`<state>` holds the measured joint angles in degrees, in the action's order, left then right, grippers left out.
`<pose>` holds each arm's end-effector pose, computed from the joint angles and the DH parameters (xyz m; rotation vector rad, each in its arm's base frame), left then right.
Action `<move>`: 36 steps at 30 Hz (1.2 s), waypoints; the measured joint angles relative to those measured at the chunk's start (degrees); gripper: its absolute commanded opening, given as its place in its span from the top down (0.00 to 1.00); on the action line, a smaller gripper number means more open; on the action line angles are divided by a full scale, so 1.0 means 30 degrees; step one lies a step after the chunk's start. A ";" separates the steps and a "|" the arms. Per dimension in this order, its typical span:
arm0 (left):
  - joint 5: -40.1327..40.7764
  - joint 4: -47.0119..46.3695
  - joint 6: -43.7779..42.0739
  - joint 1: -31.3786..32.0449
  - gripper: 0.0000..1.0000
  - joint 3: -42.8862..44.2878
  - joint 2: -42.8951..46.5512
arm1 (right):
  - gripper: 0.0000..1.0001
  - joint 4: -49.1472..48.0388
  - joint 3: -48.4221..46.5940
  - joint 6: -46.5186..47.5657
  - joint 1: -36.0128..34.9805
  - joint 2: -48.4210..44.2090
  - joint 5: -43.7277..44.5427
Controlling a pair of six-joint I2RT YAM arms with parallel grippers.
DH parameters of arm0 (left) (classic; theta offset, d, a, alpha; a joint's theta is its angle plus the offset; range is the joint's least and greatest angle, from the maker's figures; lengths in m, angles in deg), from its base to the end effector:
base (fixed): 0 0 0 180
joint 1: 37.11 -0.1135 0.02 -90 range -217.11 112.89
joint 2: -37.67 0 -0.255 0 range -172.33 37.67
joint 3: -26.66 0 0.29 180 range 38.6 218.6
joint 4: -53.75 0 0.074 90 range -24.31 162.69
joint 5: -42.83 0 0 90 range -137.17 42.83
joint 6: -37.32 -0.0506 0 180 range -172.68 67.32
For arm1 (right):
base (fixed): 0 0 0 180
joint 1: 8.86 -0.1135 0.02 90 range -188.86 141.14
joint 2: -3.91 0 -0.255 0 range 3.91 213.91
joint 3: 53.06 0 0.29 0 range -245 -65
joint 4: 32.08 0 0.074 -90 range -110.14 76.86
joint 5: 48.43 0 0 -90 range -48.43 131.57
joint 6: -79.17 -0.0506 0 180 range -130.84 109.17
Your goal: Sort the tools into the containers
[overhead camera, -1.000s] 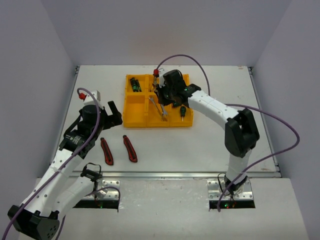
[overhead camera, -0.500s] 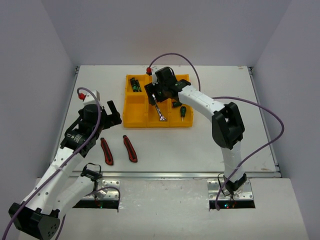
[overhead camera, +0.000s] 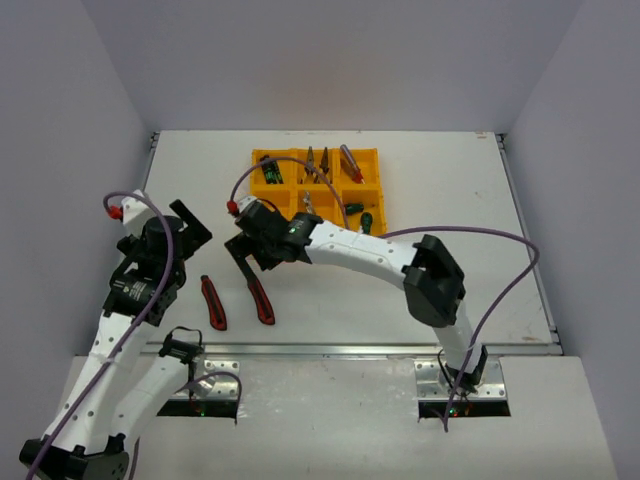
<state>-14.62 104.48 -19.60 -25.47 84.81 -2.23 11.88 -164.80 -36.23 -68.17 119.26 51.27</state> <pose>0.1996 -0.0133 0.3052 -0.6927 1.9217 0.1234 0.2636 0.4275 0.2343 -0.6352 2.3593 0.4855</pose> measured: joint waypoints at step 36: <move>-1.1969 -0.3506 0.1646 -0.0024 0.00 -0.1271 -0.0240 | 1.00 -0.3041 0.8027 -0.1918 -0.2150 -0.5575 0.0769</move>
<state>-50.52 93.96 -14.66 -25.55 81.00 -2.95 2.76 -140.72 -41.99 -74.62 102.53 53.57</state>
